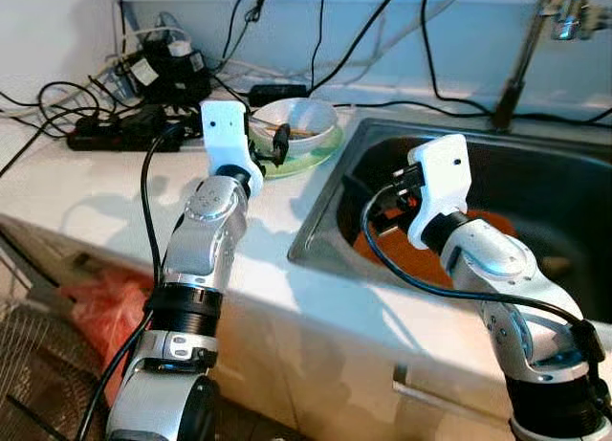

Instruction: Kitchen organization

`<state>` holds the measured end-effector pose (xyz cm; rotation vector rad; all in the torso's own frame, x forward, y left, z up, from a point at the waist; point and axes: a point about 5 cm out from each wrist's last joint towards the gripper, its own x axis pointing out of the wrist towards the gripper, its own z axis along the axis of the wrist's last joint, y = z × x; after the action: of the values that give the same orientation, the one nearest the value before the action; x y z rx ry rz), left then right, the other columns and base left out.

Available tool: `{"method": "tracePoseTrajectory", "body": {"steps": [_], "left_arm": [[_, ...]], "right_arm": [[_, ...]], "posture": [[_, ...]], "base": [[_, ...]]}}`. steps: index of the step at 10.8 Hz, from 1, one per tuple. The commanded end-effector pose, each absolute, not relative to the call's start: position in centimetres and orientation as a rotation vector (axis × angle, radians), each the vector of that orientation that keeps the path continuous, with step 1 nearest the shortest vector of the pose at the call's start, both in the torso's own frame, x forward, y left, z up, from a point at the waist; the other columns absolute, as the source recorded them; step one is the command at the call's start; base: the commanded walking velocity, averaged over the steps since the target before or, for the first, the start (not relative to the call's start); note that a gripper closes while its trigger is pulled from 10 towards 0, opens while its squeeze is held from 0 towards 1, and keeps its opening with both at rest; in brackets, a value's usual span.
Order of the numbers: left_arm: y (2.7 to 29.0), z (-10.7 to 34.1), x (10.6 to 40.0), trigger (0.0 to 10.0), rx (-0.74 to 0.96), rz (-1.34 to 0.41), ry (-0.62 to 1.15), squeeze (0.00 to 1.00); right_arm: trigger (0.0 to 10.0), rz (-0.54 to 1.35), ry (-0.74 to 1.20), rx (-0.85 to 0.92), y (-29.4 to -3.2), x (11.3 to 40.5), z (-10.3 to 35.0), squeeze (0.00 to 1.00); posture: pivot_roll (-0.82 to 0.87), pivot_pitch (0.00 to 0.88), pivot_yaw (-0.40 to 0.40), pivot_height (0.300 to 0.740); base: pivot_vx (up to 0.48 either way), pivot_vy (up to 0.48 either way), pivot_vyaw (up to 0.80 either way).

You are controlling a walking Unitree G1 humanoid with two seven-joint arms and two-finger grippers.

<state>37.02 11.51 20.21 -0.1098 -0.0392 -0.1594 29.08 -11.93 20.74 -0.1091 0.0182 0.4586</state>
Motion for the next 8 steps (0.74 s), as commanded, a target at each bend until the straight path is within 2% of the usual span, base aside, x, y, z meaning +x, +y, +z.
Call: {"method": "tracePoseTrajectory", "body": {"steps": [1,2,4,8], "left_arm": [[11.72,20.55,37.02,10.0,-0.117,-0.159,-0.043,0.0],[11.67,20.54,37.02,10.0,-0.122,-0.161,-0.041,0.0],[11.56,20.48,37.03,10.0,-0.134,-0.16,-0.035,0.0],[11.87,20.47,37.05,10.0,-0.139,-0.157,-0.04,0.0]], "right_arm": [[10.0,0.461,0.006,-0.106,-11.85,29.04,21.08,0.0],[10.0,0.461,0.006,-0.106,-11.85,29.03,21.07,0.0],[10.0,0.461,0.007,-0.107,-11.95,29.03,21.09,0.0],[10.0,0.466,0.007,-0.111,-11.96,29.06,21.15,0.0]], "posture": [[-0.11,0.0,0.105,0.74],[-0.11,0.0,0.105,0.74],[-0.11,0.0,0.102,0.74],[-0.11,0.0,0.098,0.74]], "base": [[0.0,0.0,0.0],[0.0,0.0,0.0],[-0.3,0.0,0.0],[0.0,0.0,0.0]]}}
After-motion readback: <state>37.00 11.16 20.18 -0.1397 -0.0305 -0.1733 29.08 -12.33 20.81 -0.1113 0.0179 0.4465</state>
